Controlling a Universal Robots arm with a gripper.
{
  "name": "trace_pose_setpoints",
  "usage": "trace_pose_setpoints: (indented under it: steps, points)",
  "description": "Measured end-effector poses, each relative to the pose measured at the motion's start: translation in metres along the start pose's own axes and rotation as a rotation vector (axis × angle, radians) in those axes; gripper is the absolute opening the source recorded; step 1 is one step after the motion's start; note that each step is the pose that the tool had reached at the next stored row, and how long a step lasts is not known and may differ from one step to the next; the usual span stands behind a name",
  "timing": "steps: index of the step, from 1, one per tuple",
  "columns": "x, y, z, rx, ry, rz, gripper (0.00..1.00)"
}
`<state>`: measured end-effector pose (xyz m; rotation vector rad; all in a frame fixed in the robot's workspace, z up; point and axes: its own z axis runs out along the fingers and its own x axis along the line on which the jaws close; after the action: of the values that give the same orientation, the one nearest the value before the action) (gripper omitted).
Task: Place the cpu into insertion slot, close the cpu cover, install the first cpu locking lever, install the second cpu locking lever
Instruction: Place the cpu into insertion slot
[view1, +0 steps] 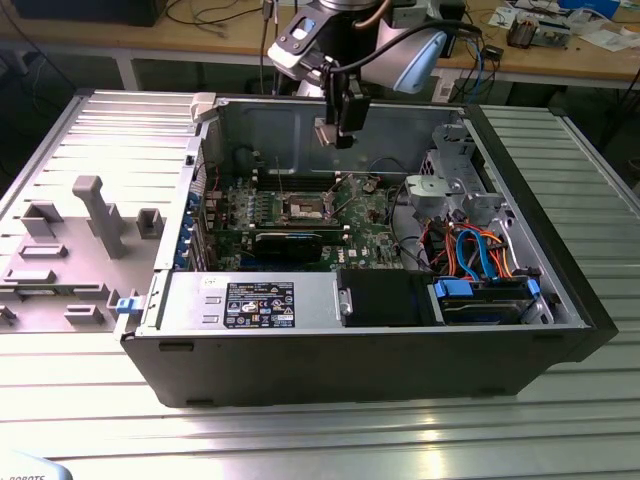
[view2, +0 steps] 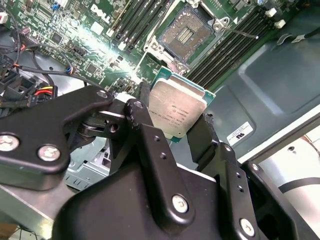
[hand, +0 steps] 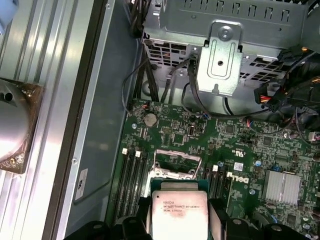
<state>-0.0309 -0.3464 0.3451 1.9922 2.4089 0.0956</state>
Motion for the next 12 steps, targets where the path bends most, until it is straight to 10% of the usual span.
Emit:
trace_pose_setpoints:
  steps: [12]
  points:
    - [0.0023,-0.0128,0.0018,0.0001,-0.0004,0.003,0.54]
